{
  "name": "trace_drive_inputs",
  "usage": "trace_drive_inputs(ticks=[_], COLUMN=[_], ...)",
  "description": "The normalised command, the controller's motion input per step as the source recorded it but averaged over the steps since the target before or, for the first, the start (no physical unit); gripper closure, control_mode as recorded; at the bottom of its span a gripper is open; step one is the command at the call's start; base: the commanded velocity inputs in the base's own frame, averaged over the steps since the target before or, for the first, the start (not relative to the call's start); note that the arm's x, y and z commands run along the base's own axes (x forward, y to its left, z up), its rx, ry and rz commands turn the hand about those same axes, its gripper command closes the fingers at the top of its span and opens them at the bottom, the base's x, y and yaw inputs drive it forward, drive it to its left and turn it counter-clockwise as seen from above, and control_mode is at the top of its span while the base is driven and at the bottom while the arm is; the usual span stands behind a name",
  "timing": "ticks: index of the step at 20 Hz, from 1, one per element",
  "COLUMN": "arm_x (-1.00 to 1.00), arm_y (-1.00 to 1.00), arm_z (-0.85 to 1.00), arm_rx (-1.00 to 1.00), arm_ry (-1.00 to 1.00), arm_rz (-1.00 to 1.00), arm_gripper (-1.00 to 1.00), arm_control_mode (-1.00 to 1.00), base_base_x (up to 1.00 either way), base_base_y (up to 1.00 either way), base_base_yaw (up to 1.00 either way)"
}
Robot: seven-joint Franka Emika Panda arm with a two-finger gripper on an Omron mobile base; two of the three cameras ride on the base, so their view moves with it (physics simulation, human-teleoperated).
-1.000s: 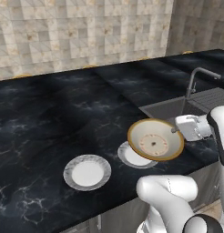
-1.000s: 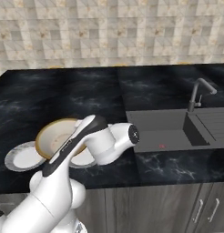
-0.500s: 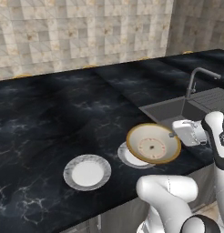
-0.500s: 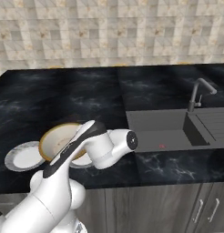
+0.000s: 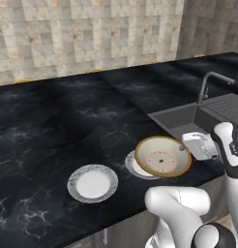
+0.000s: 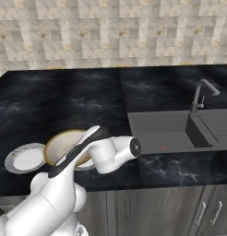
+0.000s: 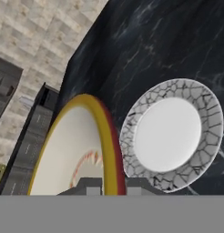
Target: Move the bowls from the cabinet to the plates on the dining table.
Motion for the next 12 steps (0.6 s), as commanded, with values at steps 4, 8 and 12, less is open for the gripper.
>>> trace_drive_inputs(ticks=[4,8,12], arm_x=[0.2,0.18,0.03], arm_y=[0.0,0.0,-0.06], arm_z=[-0.2,-0.2,-0.17], arm_rx=[0.0,0.0,0.01], arm_ry=[0.01,0.02,0.01], arm_rz=[-0.04,-0.04,-0.01], arm_gripper=[1.0,1.0,1.0], arm_control_mode=[-1.0,-1.0,-1.0], base_base_x=[0.0,0.0,0.0], base_base_y=[0.0,0.0,0.0], base_base_yaw=[0.0,0.0,0.0])
